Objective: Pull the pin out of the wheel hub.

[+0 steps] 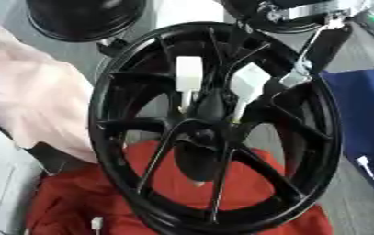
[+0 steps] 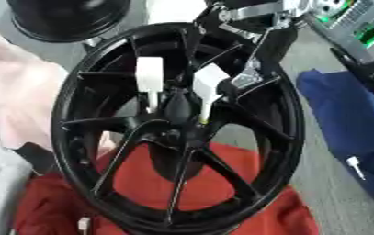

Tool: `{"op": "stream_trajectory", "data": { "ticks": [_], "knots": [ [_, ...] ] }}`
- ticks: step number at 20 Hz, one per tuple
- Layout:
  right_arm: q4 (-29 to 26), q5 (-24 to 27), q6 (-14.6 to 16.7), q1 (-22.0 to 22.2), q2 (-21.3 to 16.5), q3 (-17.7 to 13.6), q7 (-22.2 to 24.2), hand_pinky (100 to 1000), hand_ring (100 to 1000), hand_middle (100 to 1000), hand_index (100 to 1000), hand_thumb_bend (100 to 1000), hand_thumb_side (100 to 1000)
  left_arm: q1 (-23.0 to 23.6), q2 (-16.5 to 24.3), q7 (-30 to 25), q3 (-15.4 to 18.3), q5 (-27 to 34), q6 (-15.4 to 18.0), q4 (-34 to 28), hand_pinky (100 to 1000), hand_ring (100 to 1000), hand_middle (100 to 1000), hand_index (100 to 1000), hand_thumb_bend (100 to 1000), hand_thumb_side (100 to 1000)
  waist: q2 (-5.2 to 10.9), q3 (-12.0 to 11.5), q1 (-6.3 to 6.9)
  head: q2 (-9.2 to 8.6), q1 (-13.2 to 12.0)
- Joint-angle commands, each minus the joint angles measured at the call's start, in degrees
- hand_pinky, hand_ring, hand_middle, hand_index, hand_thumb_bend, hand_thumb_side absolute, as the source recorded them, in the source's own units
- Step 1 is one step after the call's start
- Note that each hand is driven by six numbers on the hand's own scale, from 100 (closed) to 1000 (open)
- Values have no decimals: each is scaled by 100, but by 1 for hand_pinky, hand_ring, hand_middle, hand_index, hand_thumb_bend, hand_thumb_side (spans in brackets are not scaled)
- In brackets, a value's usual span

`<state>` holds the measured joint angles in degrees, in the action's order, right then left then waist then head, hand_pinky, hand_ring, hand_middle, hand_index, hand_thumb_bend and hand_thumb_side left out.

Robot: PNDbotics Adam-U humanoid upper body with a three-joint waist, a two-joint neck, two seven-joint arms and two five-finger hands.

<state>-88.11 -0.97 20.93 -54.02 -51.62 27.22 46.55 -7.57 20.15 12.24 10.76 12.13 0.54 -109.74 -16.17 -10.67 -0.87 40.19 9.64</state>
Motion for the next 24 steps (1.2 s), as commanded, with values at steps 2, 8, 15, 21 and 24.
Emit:
{"op": "stream_trajectory", "data": {
  "ticks": [2, 8, 15, 21, 24],
  "knots": [
    [119, -83, 621, -58, -49, -5, 541, 912, 870, 774, 804, 434, 411, -53, 126, -22, 16, 29, 10, -83, 698, 626, 596, 691, 462, 661, -6, -12, 18, -58, 4],
    [300, -202, 711, -38, 9, 52, 541, 912, 870, 772, 803, 446, 387, -57, 122, -34, 9, 35, 8, -85, 699, 627, 596, 691, 460, 662, -20, -13, 30, -70, 22],
    [476, -288, 818, -37, 71, 46, 541, 910, 860, 744, 783, 448, 295, -62, 118, -50, -2, 38, 4, -80, 700, 627, 597, 692, 456, 663, -31, -17, 38, -79, 39],
    [483, 21, 691, -20, 122, 79, 541, 905, 806, 590, 659, 339, 258, -72, 111, -62, -9, 45, 2, -76, 701, 628, 598, 692, 454, 665, -29, -32, 39, -75, 50],
    [465, 252, 536, 4, 130, 100, 541, 900, 778, 516, 582, 255, 234, -78, 109, -69, -13, 47, -2, -71, 701, 628, 598, 692, 453, 665, -25, -42, 34, -67, 56]
  ]
}}
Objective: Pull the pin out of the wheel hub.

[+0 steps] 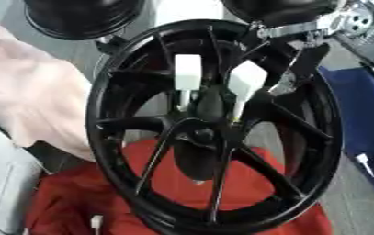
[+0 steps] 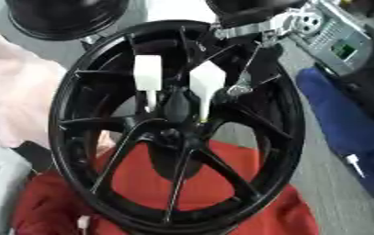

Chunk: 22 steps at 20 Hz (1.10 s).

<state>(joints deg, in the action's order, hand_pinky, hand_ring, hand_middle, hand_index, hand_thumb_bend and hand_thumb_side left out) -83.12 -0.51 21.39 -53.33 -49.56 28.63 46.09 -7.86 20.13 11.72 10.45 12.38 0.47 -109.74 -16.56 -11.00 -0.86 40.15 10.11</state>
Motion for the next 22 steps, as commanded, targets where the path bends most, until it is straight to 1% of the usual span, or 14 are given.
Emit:
{"op": "stream_trajectory", "data": {
  "ticks": [1, 2, 6, 10, 12, 15, 19, 22],
  "knots": [
    [-53, 276, 438, -56, -80, -30, 587, 897, 761, 478, 540, 222, 231, -52, 111, -18, 18, 22, 5, -70, 701, 628, 599, 692, 452, 665, 16, -14, 30, -59, 9],
    [-75, 351, 386, -46, -82, -21, 587, 896, 752, 455, 516, 196, 220, -54, 110, -19, 18, 22, 4, -69, 701, 629, 599, 692, 452, 665, 18, -18, 28, -54, 11],
    [-155, 601, 168, -54, -101, -83, 587, 887, 716, 367, 430, 201, 180, -60, 111, -24, 15, 22, 0, -66, 702, 629, 599, 692, 450, 665, 39, -28, 18, -42, 24],
    [-94, 873, -91, -92, -83, -348, 587, 882, 696, 336, 400, 210, 161, -59, 107, -23, 23, 19, -3, -66, 702, 629, 600, 692, 450, 666, 62, -24, 12, -40, 48],
    [-10, 1036, -230, -125, -64, -591, 587, 883, 694, 331, 394, 190, 145, -50, 104, -22, 26, 16, -7, -64, 703, 629, 600, 692, 449, 666, 76, -8, 11, -38, 66],
    [216, 1314, -378, -168, -57, -1037, 534, 885, 688, 321, 383, 164, 118, -30, 95, -9, 43, 10, -10, -59, 703, 629, 600, 692, 447, 666, 95, 34, 19, -42, 77],
    [567, 1726, -449, -64, -196, -1705, 167, 889, 685, 315, 376, 141, 100, -2, 96, 9, 61, -3, -12, -56, 703, 630, 601, 692, 446, 666, 109, 98, 31, -42, 50],
    [838, 2041, -427, 196, -428, -2217, -146, 889, 685, 320, 382, 130, 100, 13, 96, 31, 83, -11, -9, -57, 704, 630, 601, 692, 446, 667, 107, 138, 36, -42, 33]
  ]
}}
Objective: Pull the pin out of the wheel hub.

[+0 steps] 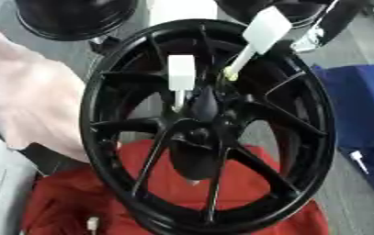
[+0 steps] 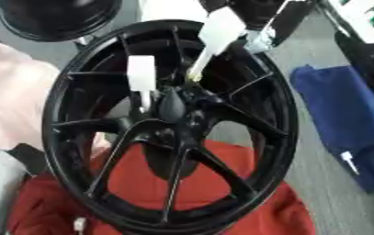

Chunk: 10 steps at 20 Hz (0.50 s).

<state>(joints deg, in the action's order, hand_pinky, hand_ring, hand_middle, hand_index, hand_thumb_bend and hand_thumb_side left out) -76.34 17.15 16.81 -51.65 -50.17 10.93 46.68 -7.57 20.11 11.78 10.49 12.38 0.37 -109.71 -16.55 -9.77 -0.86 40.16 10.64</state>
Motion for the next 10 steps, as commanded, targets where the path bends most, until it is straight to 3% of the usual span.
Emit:
{"op": "stream_trajectory", "data": {
  "ticks": [1, 4, 7, 8, 10],
  "knots": [
    [261, 371, 48, 148, -476, -603, -300, 887, 685, 326, 389, 132, 100, -10, 100, 33, 88, -14, 3, -62, 704, 630, 601, 692, 446, 667, 105, 34, 37, -42, -33],
    [649, 506, 148, 551, -845, -1041, -569, 877, 687, 358, 421, 175, 100, 20, 106, 64, 121, -29, 6, -62, 704, 630, 601, 692, 444, 667, 101, 107, 41, -41, -101],
    [1049, 263, 248, 965, -1120, -1562, -913, 871, 688, 370, 432, 223, 100, 42, 111, 95, 146, -43, 10, -62, 704, 630, 601, 692, 444, 667, 101, 163, 46, -41, -166],
    [983, -94, 270, 1176, -1119, -1927, -1332, 865, 688, 392, 446, 237, 100, 25, 116, 88, 134, -43, 9, -66, 705, 630, 601, 692, 443, 667, 91, 133, 35, -54, -143],
    [817, -1394, 6, 1870, -1065, -2555, -2481, 860, 707, 441, 503, 336, 100, 18, 128, 98, 148, -51, 12, -68, 705, 630, 602, 692, 442, 666, 93, 153, 37, -75, -160]
  ]
}}
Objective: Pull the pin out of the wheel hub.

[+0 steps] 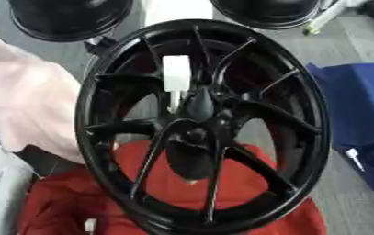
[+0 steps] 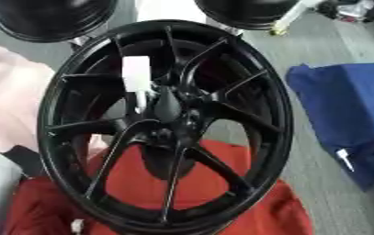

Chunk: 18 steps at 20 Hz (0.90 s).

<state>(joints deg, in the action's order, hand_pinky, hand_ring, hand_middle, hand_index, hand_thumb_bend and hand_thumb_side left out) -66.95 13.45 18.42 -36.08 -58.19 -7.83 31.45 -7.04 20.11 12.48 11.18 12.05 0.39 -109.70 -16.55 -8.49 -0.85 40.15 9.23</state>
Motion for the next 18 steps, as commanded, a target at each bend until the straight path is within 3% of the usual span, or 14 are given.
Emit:
{"op": "stream_trajectory", "data": {
  "ticks": [1, 3, 4, 6, 7, 10, 11, 12, 15, 16, 17, 18],
  "knots": [
    [-241, -1589, -293, 552, -189, -838, -1404, 862, 717, 460, 522, 360, 100, -36, 131, 35, 84, -22, 13, -70, 705, 630, 602, 692, 442, 666, 95, 29, 38, -77, -17],
    [-385, -2444, -581, 913, -47, -1047, -2026, 866, 736, 490, 551, 391, 100, -31, 132, 54, 100, -30, 15, -74, 705, 630, 602, 692, 441, 666, 98, 44, 39, -79, -17],
    [-402, -2723, -713, 1048, 16, -1126, -2219, 883, 784, 598, 644, 452, 128, -27, 133, 61, 105, -33, 15, -74, 705, 630, 602, 692, 440, 666, 98, 55, 38, -84, -21],
    [-370, -3120, -975, 1246, 120, -1253, -2460, 906, 867, 768, 766, 479, 315, -24, 135, 66, 106, -40, 12, -73, 705, 631, 602, 692, 440, 666, 98, 66, 35, -83, -33],
    [-344, -3260, -1099, 1308, 160, -1302, -2551, 918, 894, 818, 810, 402, 424, -24, 135, 65, 106, -42, 12, -75, 705, 631, 603, 693, 441, 666, 98, 68, 34, -83, -40],
    [-252, -3425, -1533, 1405, 277, -1444, -2925, 924, 909, 841, 836, 243, 563, -28, 131, 75, 114, -43, 13, -79, 706, 631, 603, 693, 441, 666, 100, 73, 38, -85, -59],
    [-252, -3418, -1669, 1411, 312, -1467, -3094, 925, 909, 844, 839, 180, 654, -29, 130, 76, 114, -41, 14, -80, 706, 631, 603, 693, 441, 666, 100, 73, 40, -87, -60],
    [-265, -3369, -1787, 1403, 345, -1478, -3269, 924, 905, 838, 832, 162, 676, -29, 130, 75, 113, -39, 13, -80, 706, 631, 603, 693, 441, 666, 101, 71, 41, -90, -57],
    [-463, -3076, -1924, 1338, 432, -1416, -3723, 908, 855, 794, 791, 183, 589, -30, 129, 67, 106, -34, 14, -80, 706, 631, 603, 693, 440, 666, 100, 61, 46, -102, -41],
    [-592, -2902, -1890, 1301, 470, -1375, -3818, 903, 836, 731, 730, 209, 484, -31, 128, 65, 103, -32, 13, -80, 706, 631, 603, 693, 439, 666, 99, 54, 46, -105, -34],
    [-738, -2749, -1860, 1272, 509, -1322, -3895, 902, 833, 724, 725, 209, 472, -32, 128, 61, 99, -31, 12, -79, 706, 631, 603, 693, 439, 667, 98, 48, 47, -108, -28],
    [-920, -2589, -1816, 1229, 564, -1248, -3924, 897, 809, 665, 688, 196, 390, -35, 127, 55, 92, -29, 11, -79, 706, 631, 603, 692, 438, 667, 97, 36, 47, -110, -18]
  ]
}}
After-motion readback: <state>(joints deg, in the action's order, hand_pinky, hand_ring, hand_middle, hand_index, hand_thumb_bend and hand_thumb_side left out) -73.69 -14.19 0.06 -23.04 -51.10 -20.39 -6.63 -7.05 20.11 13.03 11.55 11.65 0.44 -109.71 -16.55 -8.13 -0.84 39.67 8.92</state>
